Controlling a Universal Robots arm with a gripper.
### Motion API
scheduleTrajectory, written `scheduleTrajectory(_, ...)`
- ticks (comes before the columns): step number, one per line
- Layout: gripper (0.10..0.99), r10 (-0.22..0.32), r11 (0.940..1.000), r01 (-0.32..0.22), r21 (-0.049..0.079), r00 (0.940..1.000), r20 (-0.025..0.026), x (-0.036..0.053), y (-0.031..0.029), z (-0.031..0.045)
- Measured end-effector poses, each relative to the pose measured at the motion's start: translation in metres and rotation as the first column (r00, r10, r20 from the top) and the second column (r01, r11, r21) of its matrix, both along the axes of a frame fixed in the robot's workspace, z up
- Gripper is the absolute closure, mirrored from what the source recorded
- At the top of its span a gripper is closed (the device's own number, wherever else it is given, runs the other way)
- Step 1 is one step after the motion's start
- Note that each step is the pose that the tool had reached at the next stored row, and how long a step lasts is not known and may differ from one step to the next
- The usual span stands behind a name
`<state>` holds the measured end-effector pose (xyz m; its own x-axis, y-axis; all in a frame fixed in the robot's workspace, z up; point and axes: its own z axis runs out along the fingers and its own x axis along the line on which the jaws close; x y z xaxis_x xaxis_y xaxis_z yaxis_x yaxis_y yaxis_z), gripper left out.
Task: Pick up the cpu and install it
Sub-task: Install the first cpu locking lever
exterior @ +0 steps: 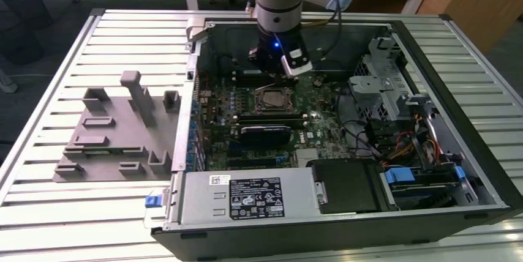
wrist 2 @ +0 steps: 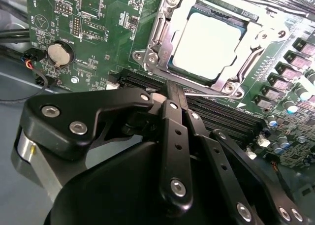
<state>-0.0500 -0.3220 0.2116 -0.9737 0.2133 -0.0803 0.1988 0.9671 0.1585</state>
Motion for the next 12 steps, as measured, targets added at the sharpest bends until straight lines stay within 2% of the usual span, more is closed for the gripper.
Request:
scheduleTrajectory(4, 0.980, -0.014, 0.9999, 0.014, 0.000, 0.9999, 0.0085, -0.0009, 0.0010, -0.0017)
scheduleTrajectory(8, 0.980, -0.032, 0.9995, 0.032, 0.000, 0.9992, 0.0225, -0.0011, 0.0015, -0.0036)
scheduleTrajectory(12, 0.980, -0.039, 0.9992, 0.039, 0.001, 0.9989, 0.0270, -0.0028, 0.0033, -0.0044)
